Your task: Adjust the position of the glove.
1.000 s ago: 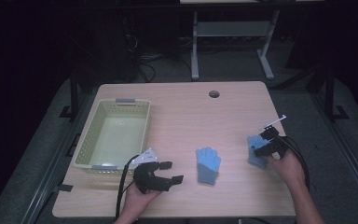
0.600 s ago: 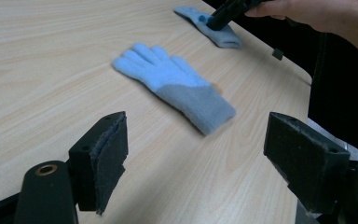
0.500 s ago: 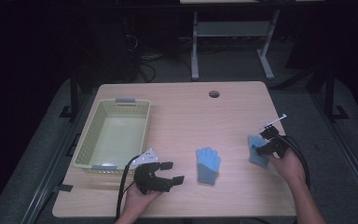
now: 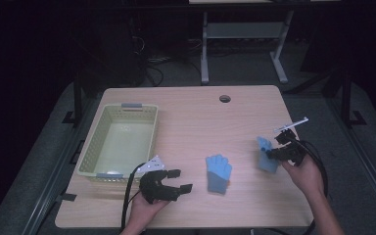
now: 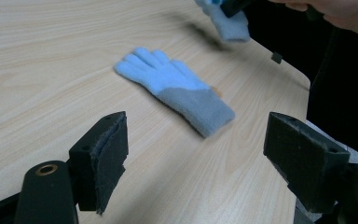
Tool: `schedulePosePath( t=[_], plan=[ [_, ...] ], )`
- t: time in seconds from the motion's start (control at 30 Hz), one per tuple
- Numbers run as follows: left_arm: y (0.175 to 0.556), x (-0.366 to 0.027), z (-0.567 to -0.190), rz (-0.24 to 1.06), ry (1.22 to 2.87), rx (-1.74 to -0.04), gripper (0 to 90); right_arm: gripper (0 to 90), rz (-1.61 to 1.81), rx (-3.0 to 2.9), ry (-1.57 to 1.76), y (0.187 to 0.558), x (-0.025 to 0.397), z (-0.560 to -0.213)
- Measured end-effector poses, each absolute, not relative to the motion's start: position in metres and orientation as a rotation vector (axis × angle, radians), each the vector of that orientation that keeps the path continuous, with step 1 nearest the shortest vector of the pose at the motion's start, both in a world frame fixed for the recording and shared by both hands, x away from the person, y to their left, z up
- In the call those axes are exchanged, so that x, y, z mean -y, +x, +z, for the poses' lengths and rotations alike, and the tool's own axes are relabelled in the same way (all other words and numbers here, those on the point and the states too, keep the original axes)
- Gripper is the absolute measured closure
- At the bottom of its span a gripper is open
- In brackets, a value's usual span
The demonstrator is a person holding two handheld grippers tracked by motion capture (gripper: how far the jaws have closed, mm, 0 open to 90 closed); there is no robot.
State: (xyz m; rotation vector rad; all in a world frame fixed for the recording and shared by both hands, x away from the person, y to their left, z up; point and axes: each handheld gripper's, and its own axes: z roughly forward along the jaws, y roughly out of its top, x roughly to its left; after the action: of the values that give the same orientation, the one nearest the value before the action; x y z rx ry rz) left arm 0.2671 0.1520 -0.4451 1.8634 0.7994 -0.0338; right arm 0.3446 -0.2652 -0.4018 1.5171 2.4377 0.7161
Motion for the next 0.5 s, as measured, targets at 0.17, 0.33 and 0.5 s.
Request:
schedulePosePath(
  t=[0.17,0.33,0.5],
  plan=[
    [0.267,-0.153,-0.442,-0.025,1.867,-0.795,21.7,80.4,0.736,-2.445,1.467,0.338,0.255,-0.392],
    [0.267,-0.154,-0.442,-0.023,1.860,-0.801,21.8,80.2,0.765,-2.456,1.424,0.332,0.242,-0.386],
    [0.267,-0.154,-0.442,-0.025,1.855,-0.788,21.7,79.5,0.788,-2.495,1.356,0.324,0.225,-0.383]
  ],
)
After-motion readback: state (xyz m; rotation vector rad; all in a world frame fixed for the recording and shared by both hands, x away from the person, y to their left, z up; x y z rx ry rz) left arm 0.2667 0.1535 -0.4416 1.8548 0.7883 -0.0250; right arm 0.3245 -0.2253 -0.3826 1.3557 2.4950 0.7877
